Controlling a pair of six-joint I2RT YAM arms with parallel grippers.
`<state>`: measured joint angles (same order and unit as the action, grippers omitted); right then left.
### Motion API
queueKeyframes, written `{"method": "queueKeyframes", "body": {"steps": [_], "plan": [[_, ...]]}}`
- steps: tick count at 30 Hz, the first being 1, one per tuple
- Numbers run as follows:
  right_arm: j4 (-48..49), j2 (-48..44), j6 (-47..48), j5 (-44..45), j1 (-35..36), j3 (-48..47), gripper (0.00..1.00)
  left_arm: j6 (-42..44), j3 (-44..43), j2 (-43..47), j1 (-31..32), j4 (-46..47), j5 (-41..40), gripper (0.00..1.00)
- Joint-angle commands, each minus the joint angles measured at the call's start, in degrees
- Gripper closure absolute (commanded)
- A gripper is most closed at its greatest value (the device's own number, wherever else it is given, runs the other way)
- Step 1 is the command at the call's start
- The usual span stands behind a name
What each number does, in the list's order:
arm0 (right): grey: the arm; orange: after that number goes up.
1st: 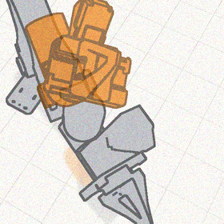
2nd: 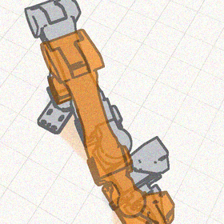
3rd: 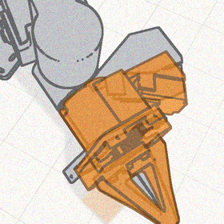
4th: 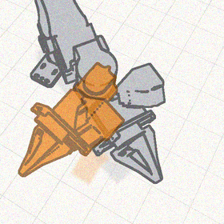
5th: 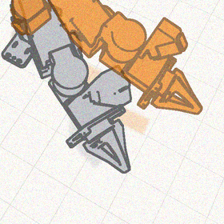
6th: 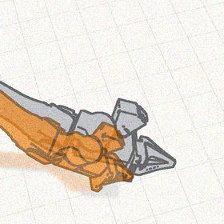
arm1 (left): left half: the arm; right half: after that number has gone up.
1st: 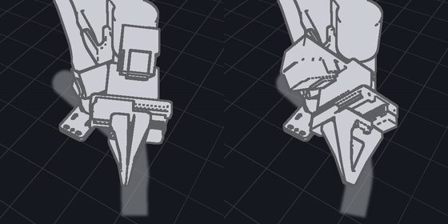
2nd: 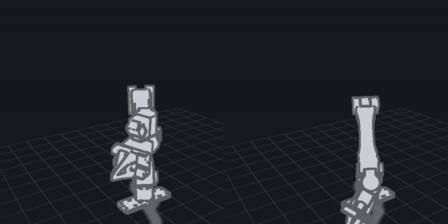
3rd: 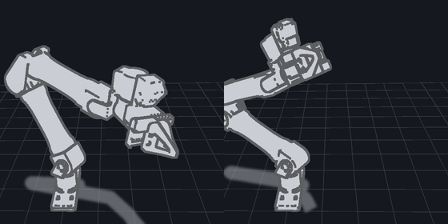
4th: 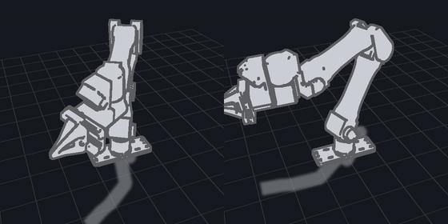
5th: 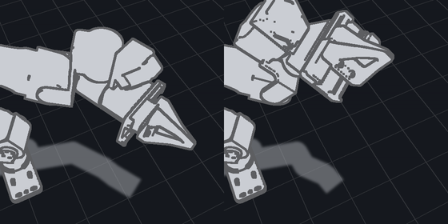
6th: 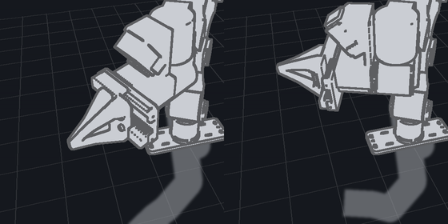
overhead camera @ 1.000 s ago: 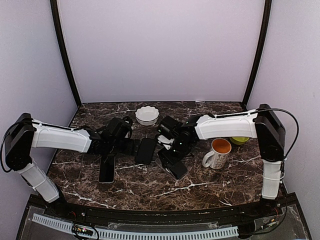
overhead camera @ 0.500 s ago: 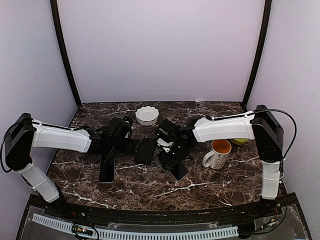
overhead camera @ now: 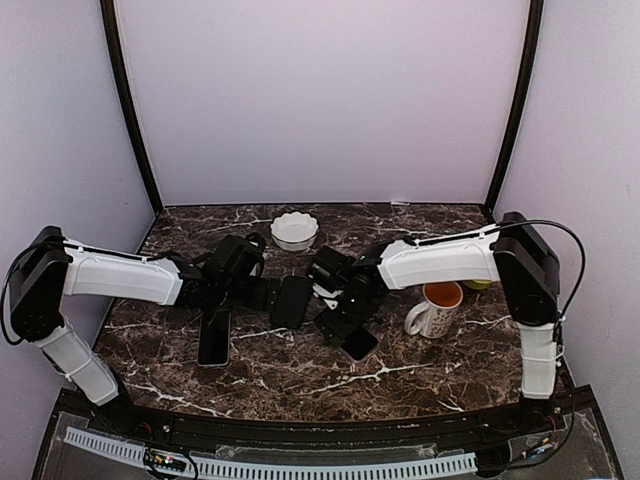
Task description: Put the phone into the phone case
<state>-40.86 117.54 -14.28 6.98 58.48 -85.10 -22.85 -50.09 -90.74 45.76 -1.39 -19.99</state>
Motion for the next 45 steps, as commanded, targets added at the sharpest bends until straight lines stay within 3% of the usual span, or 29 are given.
{"method": "queueKeyframes", "body": {"steps": [1,9,13,15,24,28,36,45], "plan": [[-3.6,1.7,-0.9,1.7,0.6,-1.1,0.18,1.0,0.9,2.4,-0.1,-0.7,-0.5,0.05],[-6.2,-1.6,0.1,-0.3,0.3,-3.1,0.07,1.4,0.6,2.1,-0.1,-0.9,1.2,0.05],[-4.4,-6.5,0.3,-8.4,-2.7,-0.9,0.05,1.3,0.8,2.8,-0.1,-0.8,4.6,0.05],[-3.2,-7.6,-0.4,-9.6,-3.7,1.1,0.13,1.4,1.1,3.1,0.0,-0.1,6.4,0.05],[-0.3,-4.9,-3.3,-7.2,-5.3,7.1,0.63,1.4,-0.8,1.4,2.8,-0.4,7.3,0.09],[1.9,-5.5,-3.6,-9.3,-5.3,11.0,0.79,1.5,-1.6,0.6,3.7,-0.7,6.9,0.1],[3.1,-7.2,-7.7,-6.4,-3.0,21.1,0.83,1.6,-1.8,0.3,4.0,-1.1,6.2,0.11],[-3.6,-5.6,-10.1,3.1,0.7,22.2,0.79,1.7,-1.5,1.2,3.9,-1.6,5.6,0.11]]}}
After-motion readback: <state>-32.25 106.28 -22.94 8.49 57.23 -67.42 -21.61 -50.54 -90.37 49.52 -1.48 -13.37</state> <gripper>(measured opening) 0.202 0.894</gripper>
